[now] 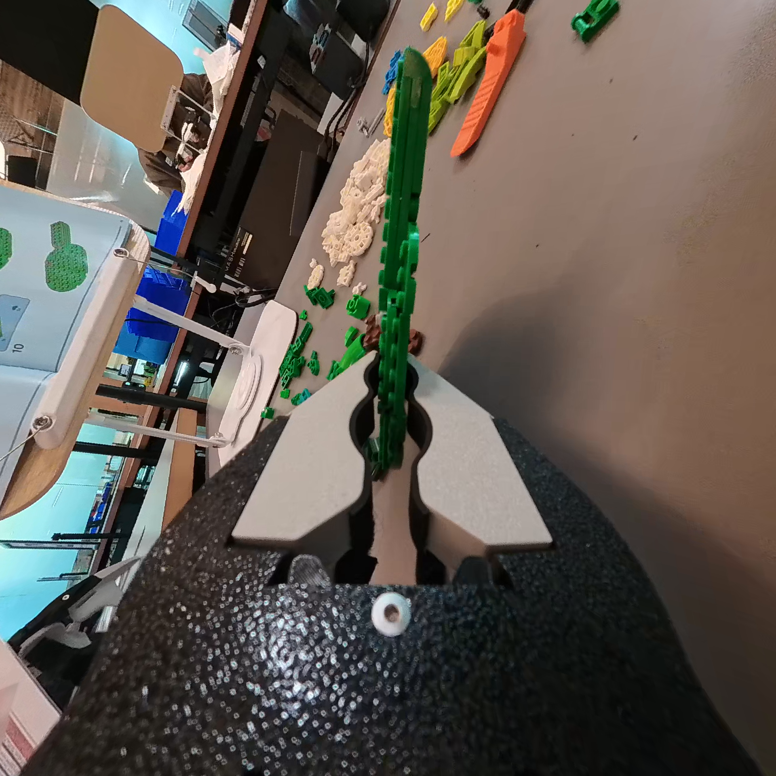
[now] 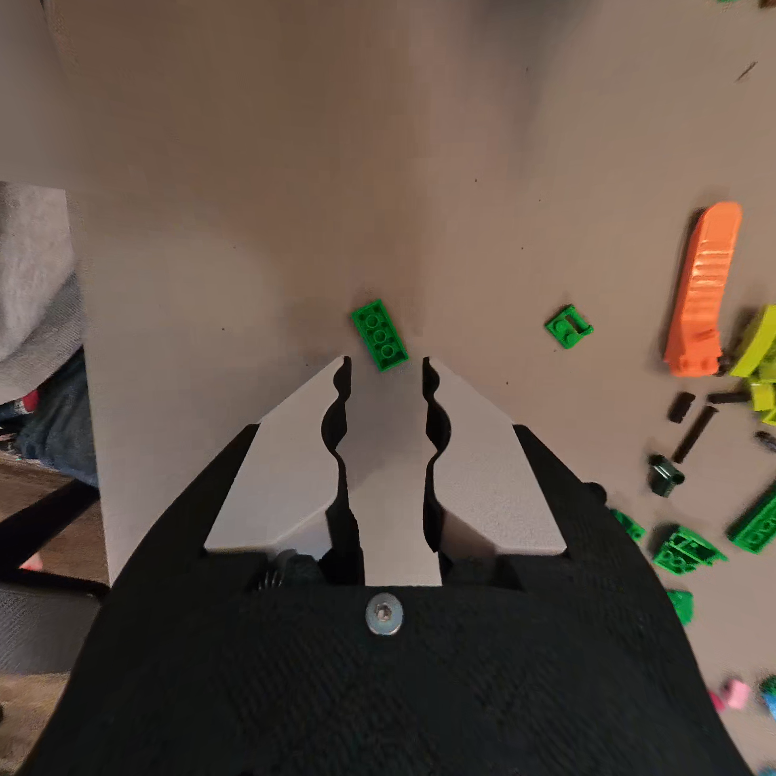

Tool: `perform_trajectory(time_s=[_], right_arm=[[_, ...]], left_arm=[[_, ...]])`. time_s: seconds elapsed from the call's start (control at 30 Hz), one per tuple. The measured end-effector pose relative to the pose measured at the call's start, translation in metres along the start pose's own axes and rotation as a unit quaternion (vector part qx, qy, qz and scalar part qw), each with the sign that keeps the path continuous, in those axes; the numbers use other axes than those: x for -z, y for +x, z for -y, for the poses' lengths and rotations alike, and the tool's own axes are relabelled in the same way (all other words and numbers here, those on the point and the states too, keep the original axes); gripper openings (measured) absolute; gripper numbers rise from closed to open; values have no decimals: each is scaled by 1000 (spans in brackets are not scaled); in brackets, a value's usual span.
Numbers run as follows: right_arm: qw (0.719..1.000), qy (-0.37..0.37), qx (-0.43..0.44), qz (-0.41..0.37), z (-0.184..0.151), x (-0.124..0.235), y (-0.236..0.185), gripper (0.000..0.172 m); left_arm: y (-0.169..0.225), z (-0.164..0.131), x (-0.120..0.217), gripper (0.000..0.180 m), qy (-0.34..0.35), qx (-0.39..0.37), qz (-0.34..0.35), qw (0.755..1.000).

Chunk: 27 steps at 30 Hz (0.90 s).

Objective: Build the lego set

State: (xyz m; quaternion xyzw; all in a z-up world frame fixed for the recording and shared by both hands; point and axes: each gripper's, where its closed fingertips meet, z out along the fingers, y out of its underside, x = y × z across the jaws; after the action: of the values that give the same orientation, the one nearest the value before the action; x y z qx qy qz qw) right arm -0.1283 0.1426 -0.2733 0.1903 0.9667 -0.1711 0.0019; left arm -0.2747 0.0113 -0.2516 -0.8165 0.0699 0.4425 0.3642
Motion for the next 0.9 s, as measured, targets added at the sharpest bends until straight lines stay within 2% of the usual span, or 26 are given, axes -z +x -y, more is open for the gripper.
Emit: perform_trajectory(time_s=[0.1, 0.23, 0.33, 0.43, 0.5, 0.57, 0.67, 0.73, 0.8, 0.83, 0.9], right_arm=[[999, 9, -19, 41, 2, -7, -4, 31], [997, 14, -34, 70, 8, -9, -7, 12], [999, 21, 6, 32, 12, -7, -3, 5], [991, 33, 106, -76, 23, -1, 6, 0], [968, 28, 189, -160, 29, 3, 10, 0], [938, -16, 255, -234, 26, 6, 16, 0], [856, -85, 375, -345, 22, 13, 25, 0], [795, -133, 449, -386, 18, 14, 24, 0], [747, -160, 499, -409, 14, 12, 21, 0], [735, -165, 511, -413, 12, 12, 19, 0], [737, -160, 513, -410, 9, 12, 12, 0]], left_arm=[[2, 5, 1, 6, 13, -11, -1, 1000], [4, 9, 2, 6, 22, -22, -2, 1000], [4, 10, 2, 6, 25, -23, -1, 999], [3, 11, 3, 6, 28, -21, 0, 999], [3, 11, 3, 6, 29, -21, 1, 999], [3, 12, 3, 6, 30, -22, 0, 999], [3, 12, 3, 6, 30, -23, 2, 999], [3, 11, 3, 6, 29, -24, 2, 999], [3, 11, 3, 6, 29, -26, 4, 999], [3, 12, 3, 6, 29, -27, 4, 999], [3, 12, 4, 6, 29, -29, 5, 999]])
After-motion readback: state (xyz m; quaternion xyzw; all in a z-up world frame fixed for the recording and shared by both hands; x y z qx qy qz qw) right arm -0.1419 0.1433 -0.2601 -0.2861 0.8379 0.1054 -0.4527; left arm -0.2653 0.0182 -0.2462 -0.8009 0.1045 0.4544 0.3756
